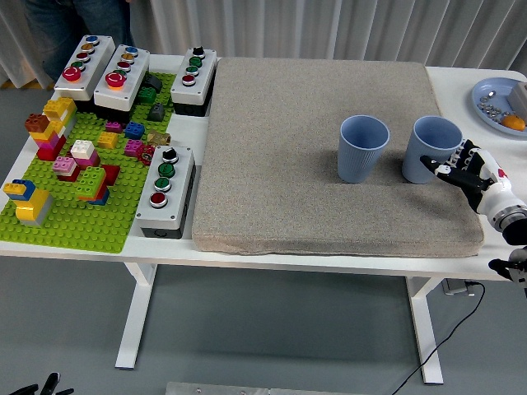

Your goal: Pick cup pour cup place

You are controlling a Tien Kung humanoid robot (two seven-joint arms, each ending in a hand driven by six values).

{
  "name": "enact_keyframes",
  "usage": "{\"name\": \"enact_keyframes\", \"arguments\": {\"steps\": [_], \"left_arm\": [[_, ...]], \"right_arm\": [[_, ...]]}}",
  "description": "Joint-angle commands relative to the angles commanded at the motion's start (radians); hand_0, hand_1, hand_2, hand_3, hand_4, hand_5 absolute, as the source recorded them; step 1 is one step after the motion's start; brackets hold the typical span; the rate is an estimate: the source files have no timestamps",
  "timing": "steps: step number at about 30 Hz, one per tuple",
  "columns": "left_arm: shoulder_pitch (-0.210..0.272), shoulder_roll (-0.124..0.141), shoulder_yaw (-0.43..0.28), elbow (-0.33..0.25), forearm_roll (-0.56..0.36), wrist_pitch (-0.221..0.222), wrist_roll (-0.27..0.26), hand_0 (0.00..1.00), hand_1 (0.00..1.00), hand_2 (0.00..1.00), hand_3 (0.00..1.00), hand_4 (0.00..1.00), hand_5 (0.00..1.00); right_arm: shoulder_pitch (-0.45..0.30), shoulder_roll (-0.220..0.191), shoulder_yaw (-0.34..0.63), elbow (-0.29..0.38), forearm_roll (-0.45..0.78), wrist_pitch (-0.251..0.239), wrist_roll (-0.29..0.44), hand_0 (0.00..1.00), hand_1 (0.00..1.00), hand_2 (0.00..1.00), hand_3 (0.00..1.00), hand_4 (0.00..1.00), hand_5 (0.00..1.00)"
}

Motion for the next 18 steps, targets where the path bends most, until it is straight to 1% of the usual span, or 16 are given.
{"name": "enact_keyframes", "arguments": {"steps": [3, 4, 9, 10, 15, 16, 18], "left_arm": [[0.001, 0.0, -0.001, 0.0, -0.001, 0.0, 0.0, 0.716, 0.661, 0.736, 0.658, 0.477, 0.998], [0.002, 0.0, 0.001, 0.0, -0.001, 0.0, 0.0, 0.716, 0.661, 0.736, 0.658, 0.477, 0.998], [0.002, 0.001, 0.002, 0.0, -0.001, -0.001, 0.001, 0.716, 0.661, 0.736, 0.658, 0.477, 0.998], [0.003, 0.001, 0.003, 0.0, -0.002, -0.001, 0.001, 0.716, 0.661, 0.736, 0.658, 0.477, 0.998], [0.005, 0.001, 0.004, 0.0, -0.002, -0.001, 0.002, 0.716, 0.661, 0.736, 0.658, 0.477, 0.998], [0.005, 0.001, 0.004, 0.0, -0.002, -0.001, 0.002, 0.716, 0.662, 0.736, 0.658, 0.477, 0.998], [0.006, 0.002, 0.005, 0.0, -0.003, -0.001, 0.002, 0.716, 0.662, 0.736, 0.658, 0.477, 0.998]], "right_arm": [[-0.002, -0.001, -0.002, 0.002, 0.003, -0.003, 0.003, 0.918, 0.784, 0.717, 0.781, 0.827, 0.346], [-0.002, -0.001, -0.002, 0.002, 0.003, -0.004, 0.003, 0.914, 0.754, 0.653, 0.733, 0.823, 0.334], [-0.003, -0.001, -0.005, 0.003, 0.004, -0.002, 0.002, 0.914, 0.754, 0.653, 0.733, 0.823, 0.334], [-0.003, -0.001, -0.006, 0.003, 0.006, -0.002, 0.002, 0.9, 0.694, 0.582, 0.677, 0.825, 0.337], [-0.005, 0.0, -0.01, 0.003, 0.007, -0.002, 0.001, 0.9, 0.694, 0.582, 0.677, 0.825, 0.337], [-0.005, 0.0, -0.01, 0.003, 0.007, -0.002, 0.001, 0.891, 0.672, 0.55, 0.66, 0.82, 0.329], [-0.006, 0.001, -0.011, 0.004, 0.006, -0.002, 0.0, 0.891, 0.672, 0.55, 0.66, 0.82, 0.329]]}}
